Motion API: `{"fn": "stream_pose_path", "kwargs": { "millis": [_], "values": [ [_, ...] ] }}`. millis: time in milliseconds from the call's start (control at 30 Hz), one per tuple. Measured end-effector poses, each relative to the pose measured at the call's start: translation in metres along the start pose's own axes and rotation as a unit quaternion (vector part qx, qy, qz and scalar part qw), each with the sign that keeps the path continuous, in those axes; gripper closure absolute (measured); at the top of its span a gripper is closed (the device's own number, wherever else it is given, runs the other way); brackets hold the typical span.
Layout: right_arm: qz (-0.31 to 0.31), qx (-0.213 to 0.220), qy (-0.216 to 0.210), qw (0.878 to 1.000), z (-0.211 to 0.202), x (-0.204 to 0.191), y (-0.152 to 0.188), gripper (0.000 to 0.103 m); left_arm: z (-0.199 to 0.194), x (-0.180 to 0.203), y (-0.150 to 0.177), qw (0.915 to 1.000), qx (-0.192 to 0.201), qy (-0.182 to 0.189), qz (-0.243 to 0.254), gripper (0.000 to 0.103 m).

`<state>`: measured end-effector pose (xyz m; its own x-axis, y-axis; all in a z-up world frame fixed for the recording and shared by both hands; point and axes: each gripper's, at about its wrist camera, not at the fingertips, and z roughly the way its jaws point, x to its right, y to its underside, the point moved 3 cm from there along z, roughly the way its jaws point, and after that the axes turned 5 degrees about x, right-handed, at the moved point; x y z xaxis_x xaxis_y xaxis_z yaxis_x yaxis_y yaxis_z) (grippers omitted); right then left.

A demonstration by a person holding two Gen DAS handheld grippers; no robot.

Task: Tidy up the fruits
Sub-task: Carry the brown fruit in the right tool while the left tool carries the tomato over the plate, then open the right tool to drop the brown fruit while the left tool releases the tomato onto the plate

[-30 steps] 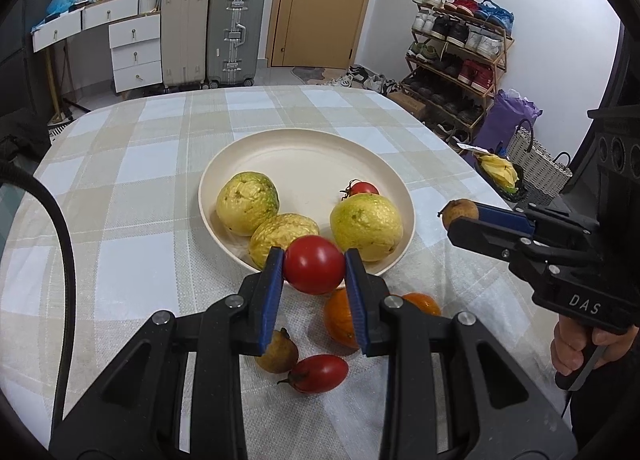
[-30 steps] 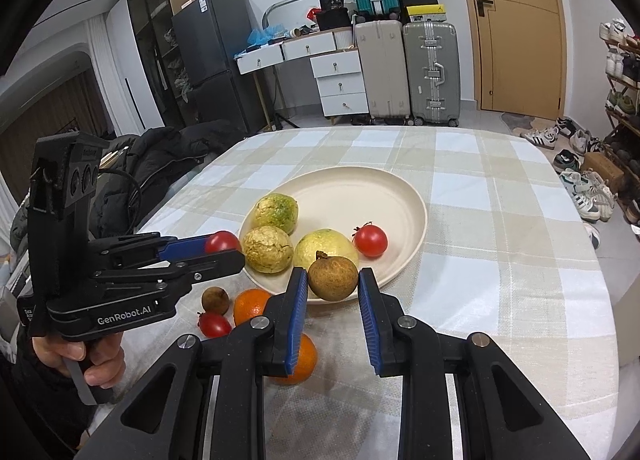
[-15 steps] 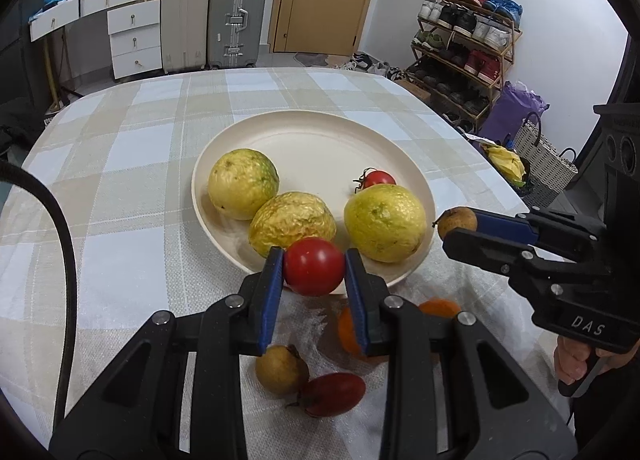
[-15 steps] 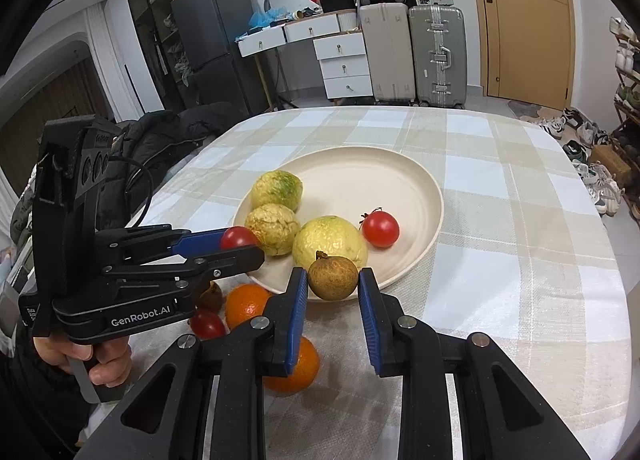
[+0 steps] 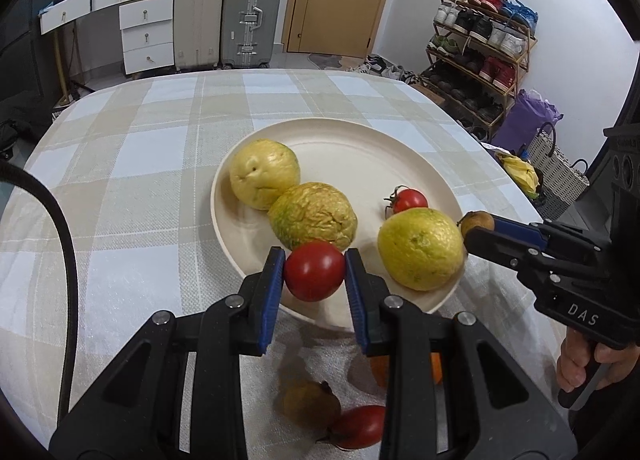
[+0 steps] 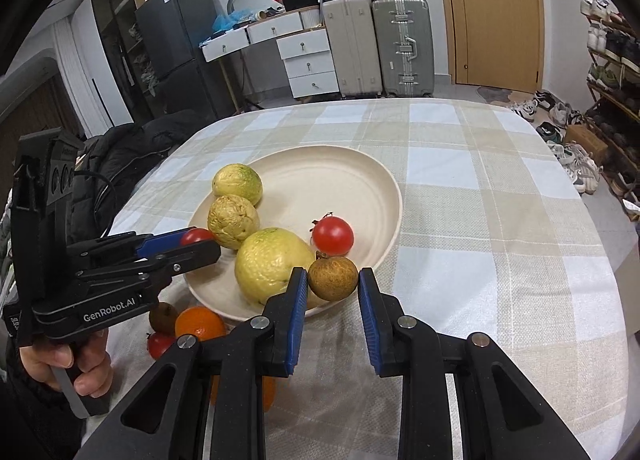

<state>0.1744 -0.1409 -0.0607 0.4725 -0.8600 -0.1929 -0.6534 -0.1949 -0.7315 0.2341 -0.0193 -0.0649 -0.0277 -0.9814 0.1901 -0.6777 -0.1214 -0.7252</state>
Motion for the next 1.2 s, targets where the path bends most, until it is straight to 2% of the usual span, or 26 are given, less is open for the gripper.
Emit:
{"fn": "stream_pose_path", "kwargs": {
  "millis": [133, 500, 733, 867, 900, 933, 967, 1000, 1067, 1133, 1200],
  "values": [
    [0.010, 0.003, 0.006, 1.000, 0.002, 0.002, -0.003, 0.076, 0.002, -0.003, -0.002, 0.9999, 0.005, -0.011, 0.001, 0.075],
    [0.018, 0.002, 0.005, 1.000, 0.010, 0.006, -0.007, 0.076, 0.002, 0.002, 0.000, 0.9999, 0.006, -0.009, 0.007, 0.075],
    [0.011, 0.007, 0.004, 1.000, 0.007, 0.003, -0.006, 0.076, -0.007, 0.005, 0.002, 0.9999, 0.008, -0.002, 0.010, 0.075],
    [0.006, 0.011, 0.006, 1.000, -0.001, 0.001, -0.004, 0.073, -0.022, 0.010, 0.005, 0.9994, 0.022, -0.002, 0.027, 0.073],
    [0.003, 0.011, 0.007, 1.000, -0.003, 0.001, -0.003, 0.072, -0.027, 0.011, 0.006, 0.9992, 0.026, -0.001, 0.030, 0.071],
    [0.000, 0.013, 0.012, 1.000, -0.006, 0.001, -0.002, 0.070, -0.032, 0.012, 0.007, 0.9991, 0.030, -0.003, 0.031, 0.064],
    [-0.002, 0.014, 0.016, 1.000, -0.008, 0.000, -0.001, 0.068, -0.038, 0.012, 0.008, 0.9989, 0.035, -0.005, 0.030, 0.054],
    [-0.004, 0.016, 0.018, 1.000, -0.012, 0.000, 0.000, 0.068, -0.044, 0.012, 0.009, 0.9987, 0.041, -0.008, 0.028, 0.049],
    [-0.005, 0.019, 0.021, 1.000, -0.018, -0.001, 0.002, 0.063, -0.057, 0.010, 0.011, 0.9982, 0.055, -0.013, 0.020, 0.029],
    [-0.011, 0.025, 0.020, 0.999, -0.025, -0.003, 0.004, 0.052, -0.070, 0.008, 0.013, 0.9974, 0.069, -0.018, 0.011, 0.019],
    [-0.019, 0.030, 0.021, 0.999, -0.031, -0.006, 0.007, 0.041, -0.081, 0.006, 0.016, 0.9964, 0.079, -0.030, 0.008, 0.014]
  ]
}}
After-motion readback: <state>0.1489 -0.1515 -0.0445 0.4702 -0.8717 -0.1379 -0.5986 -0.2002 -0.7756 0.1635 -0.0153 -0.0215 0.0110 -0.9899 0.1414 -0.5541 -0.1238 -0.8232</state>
